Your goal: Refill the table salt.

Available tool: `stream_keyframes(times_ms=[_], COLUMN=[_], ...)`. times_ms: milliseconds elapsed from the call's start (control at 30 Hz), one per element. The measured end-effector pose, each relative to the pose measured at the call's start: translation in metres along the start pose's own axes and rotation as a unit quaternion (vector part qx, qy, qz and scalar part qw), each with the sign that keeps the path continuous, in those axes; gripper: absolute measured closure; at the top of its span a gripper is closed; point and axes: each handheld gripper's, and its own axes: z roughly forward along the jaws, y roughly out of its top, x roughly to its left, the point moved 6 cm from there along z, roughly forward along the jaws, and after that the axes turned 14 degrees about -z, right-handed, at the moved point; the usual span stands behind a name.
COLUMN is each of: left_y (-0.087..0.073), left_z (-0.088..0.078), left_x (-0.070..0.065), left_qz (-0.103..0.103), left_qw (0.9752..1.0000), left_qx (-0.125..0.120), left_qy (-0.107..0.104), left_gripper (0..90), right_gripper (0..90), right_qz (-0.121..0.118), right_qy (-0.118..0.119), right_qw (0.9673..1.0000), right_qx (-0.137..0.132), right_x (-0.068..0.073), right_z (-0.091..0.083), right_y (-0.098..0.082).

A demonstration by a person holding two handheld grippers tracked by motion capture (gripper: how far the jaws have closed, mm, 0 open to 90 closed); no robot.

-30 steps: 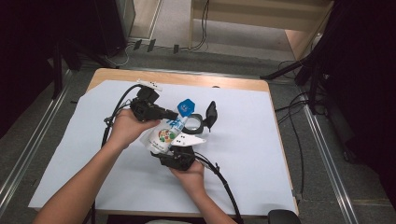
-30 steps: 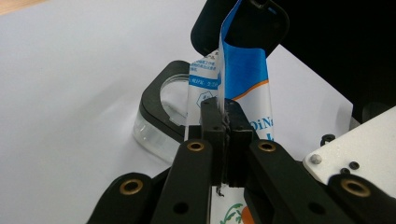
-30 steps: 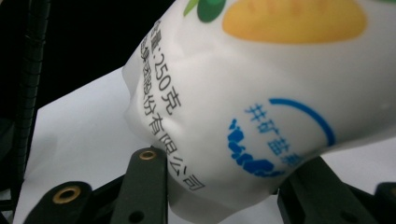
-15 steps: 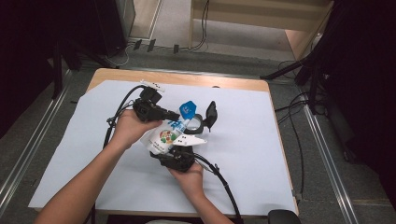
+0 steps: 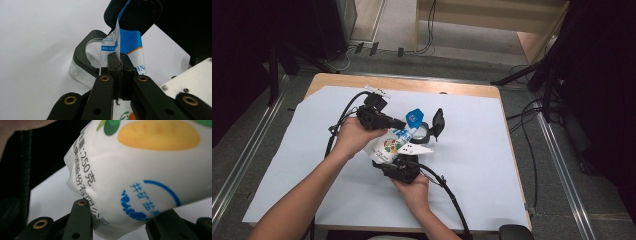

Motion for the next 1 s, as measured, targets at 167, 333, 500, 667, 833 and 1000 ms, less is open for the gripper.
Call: stream_keyframes(times_ms=[167, 333, 500, 667, 833, 1000], left_y=[0.002, 0.004, 0.006, 0.006, 0.006, 0.006], left_z=[0.000, 0.002, 0.006, 0.014, 0.017, 0.017], left_x=[0.001, -0.002, -0.004, -0.004, -0.006, -0.006], left_qz=[-0.005, -0.002, 0.000, -0.002, -0.003, -0.002], left_qw=[0.9999, 0.9998, 0.9998, 0.9997, 0.9997, 0.9999], left_qx=[-0.001, 0.001, 0.010, 0.019, 0.017, 0.016], left_qy=[-0.012, -0.020, -0.019, -0.018, -0.018, -0.007], left_gripper=[90.0, 89.9, 90.0, 90.0, 90.0, 90.0], right_gripper=[69.3, 69.6, 69.5, 67.4, 65.7, 67.9], right_qz=[0.010, 0.025, 0.035, 0.028, 0.010, 0.022], right_qy=[0.005, 0.006, -0.002, -0.001, -0.008, -0.003], right_qw=[0.9999, 0.9994, 0.9989, 0.9993, 0.9999, 0.9997], right_qx=[-0.011, -0.024, -0.032, -0.024, -0.012, -0.014], right_x=[0.003, 0.005, 0.006, 0.005, 0.003, 0.000], right_z=[0.000, -0.002, -0.004, -0.005, -0.007, -0.007], right_y=[0.003, 0.007, 0.009, 0.008, 0.007, 0.007])
